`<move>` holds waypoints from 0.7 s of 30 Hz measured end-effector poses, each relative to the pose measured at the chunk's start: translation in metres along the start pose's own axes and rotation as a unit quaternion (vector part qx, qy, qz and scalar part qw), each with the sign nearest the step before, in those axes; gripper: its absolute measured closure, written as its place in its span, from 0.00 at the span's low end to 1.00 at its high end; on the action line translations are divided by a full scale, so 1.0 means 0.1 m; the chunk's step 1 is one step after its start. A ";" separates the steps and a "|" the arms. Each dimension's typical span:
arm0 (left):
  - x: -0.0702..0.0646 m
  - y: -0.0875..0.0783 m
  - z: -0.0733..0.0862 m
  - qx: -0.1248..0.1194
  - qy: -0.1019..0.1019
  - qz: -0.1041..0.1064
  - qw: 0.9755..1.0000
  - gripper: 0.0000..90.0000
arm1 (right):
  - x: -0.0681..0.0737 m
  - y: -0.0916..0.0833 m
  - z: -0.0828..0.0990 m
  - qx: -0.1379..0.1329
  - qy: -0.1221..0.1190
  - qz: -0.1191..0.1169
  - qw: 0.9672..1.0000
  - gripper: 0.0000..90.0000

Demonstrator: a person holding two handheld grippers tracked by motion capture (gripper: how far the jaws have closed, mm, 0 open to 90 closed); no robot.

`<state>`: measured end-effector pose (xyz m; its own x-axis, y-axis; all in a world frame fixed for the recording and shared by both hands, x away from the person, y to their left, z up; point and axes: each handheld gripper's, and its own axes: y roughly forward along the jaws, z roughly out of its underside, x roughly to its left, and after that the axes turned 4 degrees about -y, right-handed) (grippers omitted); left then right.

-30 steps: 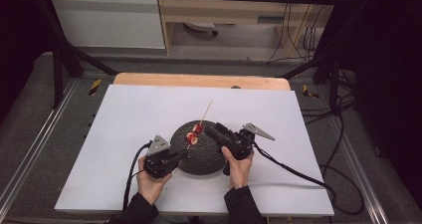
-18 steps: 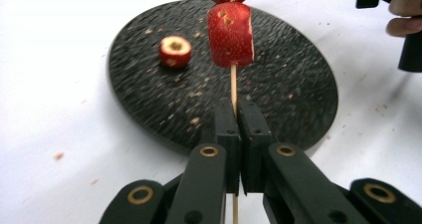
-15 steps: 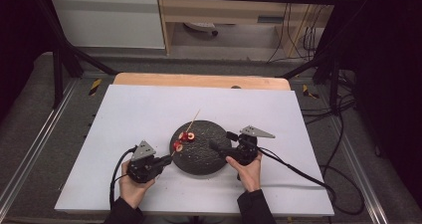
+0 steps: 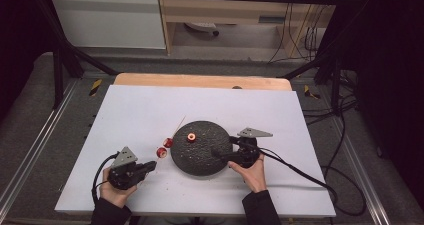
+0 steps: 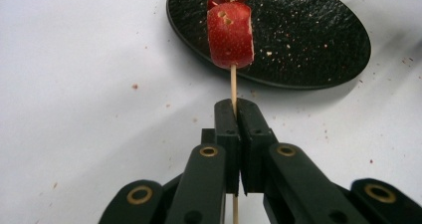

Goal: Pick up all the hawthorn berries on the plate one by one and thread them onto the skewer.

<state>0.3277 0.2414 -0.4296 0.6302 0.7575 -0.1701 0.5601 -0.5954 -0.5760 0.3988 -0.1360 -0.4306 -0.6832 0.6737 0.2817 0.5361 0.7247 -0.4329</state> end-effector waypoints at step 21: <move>0.07 -0.06 0.10 0.010 0.008 -0.004 1.000 0.97 | 0.17 0.24 -0.43 0.060 -0.059 -0.008 0.996 0.04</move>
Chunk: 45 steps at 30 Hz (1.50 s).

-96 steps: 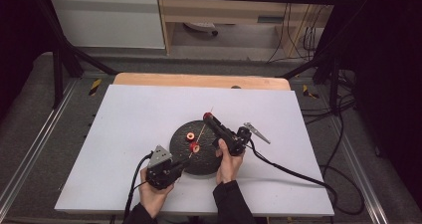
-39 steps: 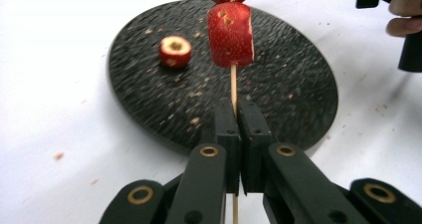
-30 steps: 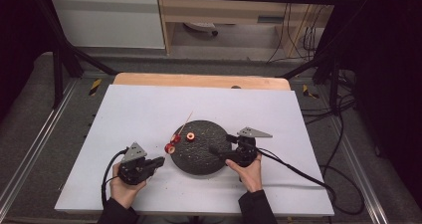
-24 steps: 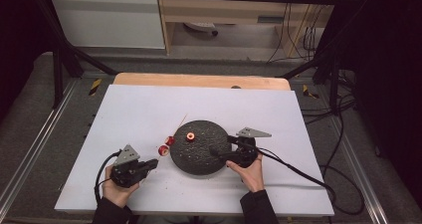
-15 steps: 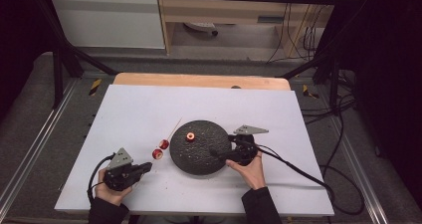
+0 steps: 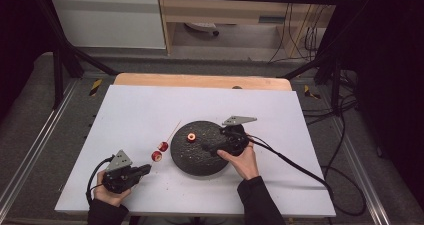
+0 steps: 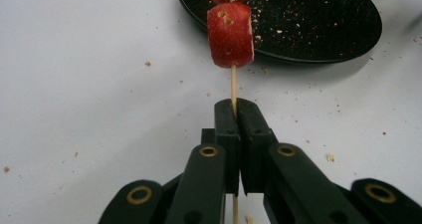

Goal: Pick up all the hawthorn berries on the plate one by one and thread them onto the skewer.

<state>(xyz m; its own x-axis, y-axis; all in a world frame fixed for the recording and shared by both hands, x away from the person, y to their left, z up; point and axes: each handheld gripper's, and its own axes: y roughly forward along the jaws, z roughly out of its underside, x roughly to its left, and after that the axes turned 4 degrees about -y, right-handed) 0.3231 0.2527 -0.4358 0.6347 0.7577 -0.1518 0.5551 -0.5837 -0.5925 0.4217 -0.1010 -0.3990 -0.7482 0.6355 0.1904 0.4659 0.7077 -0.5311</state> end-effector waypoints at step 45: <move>0.00 0.00 -0.02 -0.004 -0.005 0.004 1.000 0.97 | -0.03 0.99 -0.41 0.200 -0.104 -0.005 0.974 0.60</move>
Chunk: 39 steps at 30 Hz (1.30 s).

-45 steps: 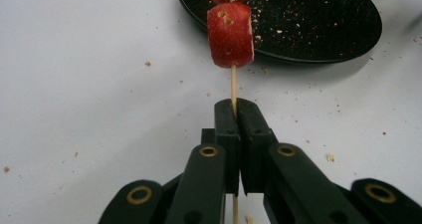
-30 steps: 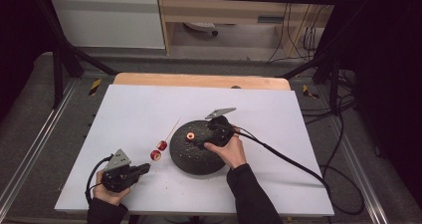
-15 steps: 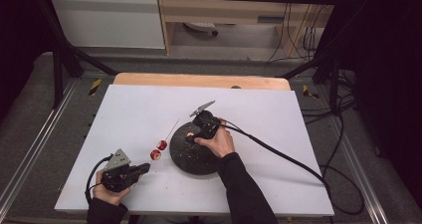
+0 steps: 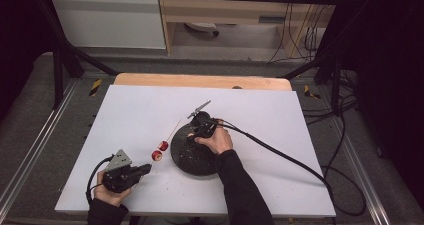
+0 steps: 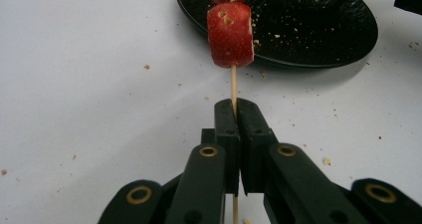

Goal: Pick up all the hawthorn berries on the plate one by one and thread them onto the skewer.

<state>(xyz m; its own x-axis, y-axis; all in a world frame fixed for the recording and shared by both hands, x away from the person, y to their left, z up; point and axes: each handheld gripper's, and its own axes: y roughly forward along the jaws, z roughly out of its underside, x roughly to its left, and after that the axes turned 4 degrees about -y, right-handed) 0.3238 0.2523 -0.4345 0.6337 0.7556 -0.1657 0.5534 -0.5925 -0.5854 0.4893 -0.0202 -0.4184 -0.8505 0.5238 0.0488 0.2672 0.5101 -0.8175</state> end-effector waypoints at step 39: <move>-0.04 0.01 0.00 -0.002 0.003 0.000 1.000 0.97 | 0.08 -0.42 0.10 -0.054 0.049 -0.030 0.997 0.70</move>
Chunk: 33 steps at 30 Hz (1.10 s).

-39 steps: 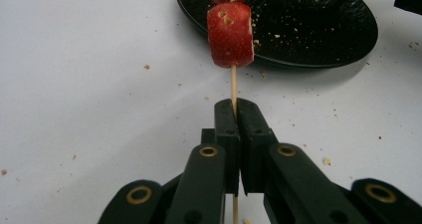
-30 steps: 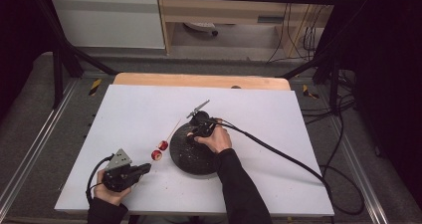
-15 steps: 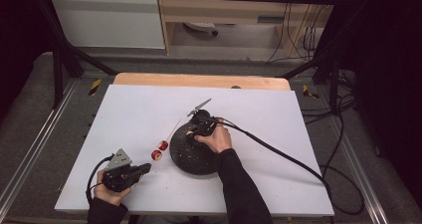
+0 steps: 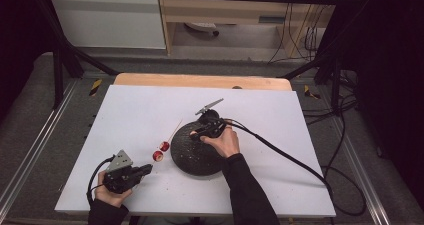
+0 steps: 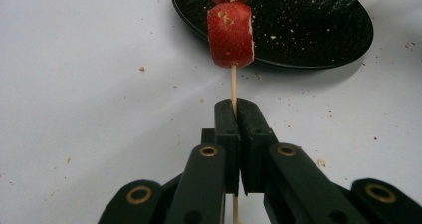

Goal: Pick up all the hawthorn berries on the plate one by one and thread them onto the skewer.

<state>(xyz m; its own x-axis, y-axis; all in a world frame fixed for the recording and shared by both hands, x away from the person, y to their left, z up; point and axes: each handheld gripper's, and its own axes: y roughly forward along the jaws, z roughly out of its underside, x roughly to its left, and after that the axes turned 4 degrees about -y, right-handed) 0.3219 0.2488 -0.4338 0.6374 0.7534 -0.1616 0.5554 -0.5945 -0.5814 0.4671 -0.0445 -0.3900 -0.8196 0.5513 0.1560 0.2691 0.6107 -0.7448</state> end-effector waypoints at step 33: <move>-0.11 0.06 -0.02 0.002 0.009 0.007 1.000 0.97 | 0.15 -0.24 0.81 -0.225 0.126 -0.049 0.965 0.70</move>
<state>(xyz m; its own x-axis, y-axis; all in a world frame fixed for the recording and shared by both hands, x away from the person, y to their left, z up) 0.3195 0.2365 -0.4346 0.6556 0.7390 -0.1552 0.5434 -0.6044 -0.5826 0.4078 -0.0969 -0.4221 -0.7190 0.5639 0.4063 0.4344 0.8209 -0.3707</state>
